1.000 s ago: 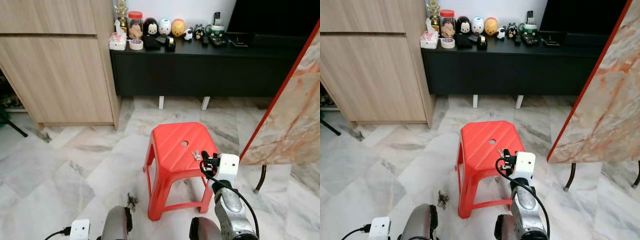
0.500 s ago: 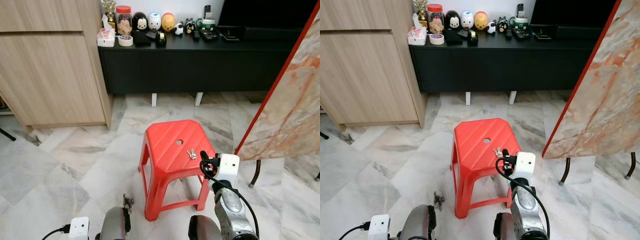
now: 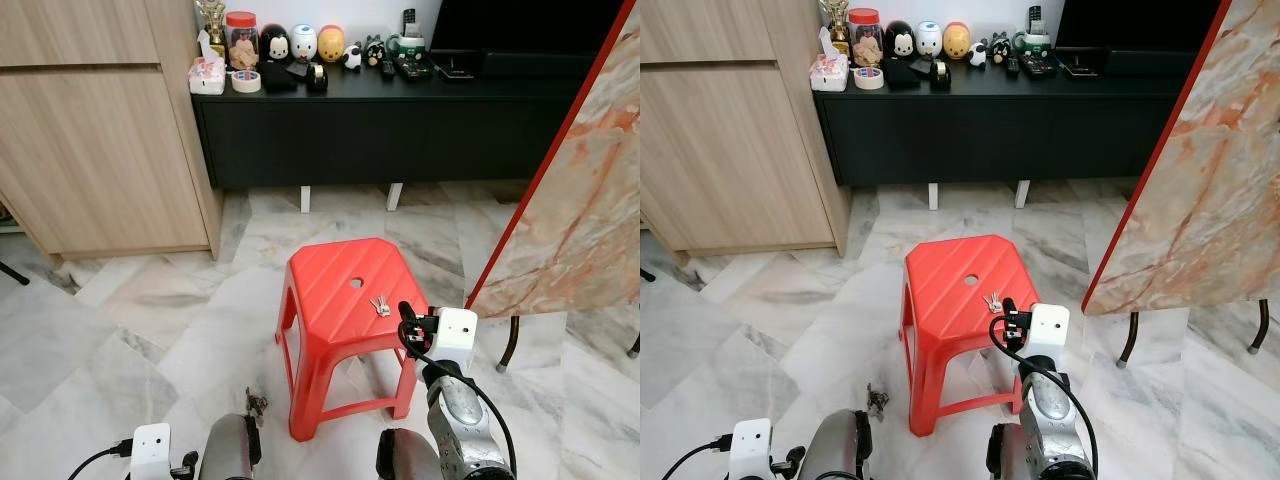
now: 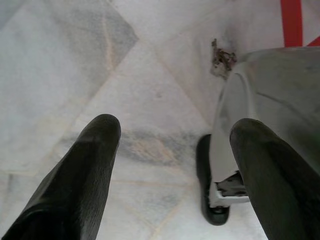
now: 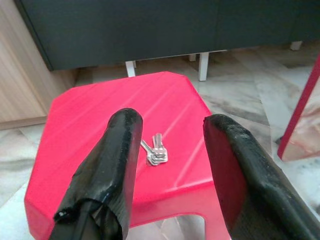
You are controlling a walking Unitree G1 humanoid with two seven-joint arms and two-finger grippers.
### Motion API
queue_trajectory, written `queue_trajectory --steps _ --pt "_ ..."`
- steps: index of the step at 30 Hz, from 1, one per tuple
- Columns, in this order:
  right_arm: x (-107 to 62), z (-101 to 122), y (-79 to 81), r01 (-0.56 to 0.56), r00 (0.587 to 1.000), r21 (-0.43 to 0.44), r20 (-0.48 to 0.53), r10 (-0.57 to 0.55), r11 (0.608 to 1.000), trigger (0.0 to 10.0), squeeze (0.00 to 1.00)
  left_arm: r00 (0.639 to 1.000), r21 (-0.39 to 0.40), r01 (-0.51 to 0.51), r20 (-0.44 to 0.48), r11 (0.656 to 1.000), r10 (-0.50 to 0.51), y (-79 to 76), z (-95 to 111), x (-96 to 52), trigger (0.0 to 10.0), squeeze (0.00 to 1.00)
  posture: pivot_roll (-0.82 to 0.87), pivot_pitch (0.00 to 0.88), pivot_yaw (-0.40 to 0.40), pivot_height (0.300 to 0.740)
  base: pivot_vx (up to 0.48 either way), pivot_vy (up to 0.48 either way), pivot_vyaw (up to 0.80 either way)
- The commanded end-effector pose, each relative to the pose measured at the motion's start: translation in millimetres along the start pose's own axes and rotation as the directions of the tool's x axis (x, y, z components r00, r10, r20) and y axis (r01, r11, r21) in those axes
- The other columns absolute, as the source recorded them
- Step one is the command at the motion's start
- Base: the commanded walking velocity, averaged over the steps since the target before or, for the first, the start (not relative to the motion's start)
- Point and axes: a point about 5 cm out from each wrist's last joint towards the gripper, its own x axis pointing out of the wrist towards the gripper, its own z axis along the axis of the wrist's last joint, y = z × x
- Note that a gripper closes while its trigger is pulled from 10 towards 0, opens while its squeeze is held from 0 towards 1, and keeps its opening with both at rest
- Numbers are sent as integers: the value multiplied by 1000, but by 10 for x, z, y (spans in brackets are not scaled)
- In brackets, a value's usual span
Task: Hang keys on a hook
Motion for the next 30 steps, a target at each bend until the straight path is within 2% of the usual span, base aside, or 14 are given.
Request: queue_trajectory --steps 1,16,26,30 --pt "-2 18 15 -9 1000 -5 14 9 1000 10000 0 999 -20 11 -30 1000 -11 -24 -73 -18 10000 0 32 70 -71 586 349 0 800" --pt "0 -20 -11 12 1000 -4 -13 -12 1000 10000 0 999 -11 33 -34 999 -33 -36 -76 -19 10000 0 34 69 -72 586 350 0 53" --pt "-14 -37 33 -37 999 -27 -20 36 999 10000 0 999 -19 42 -33 999 -42 -60 -80 -20 10000 0 32 70 -72 586 176 0 0" --pt "-21 -50 43 -37 999 -24 -28 37 999 10000 0 998 -15 47 -30 999 -48 -68 -78 -21 10000 0 30 71 -71 586 126 0 534"
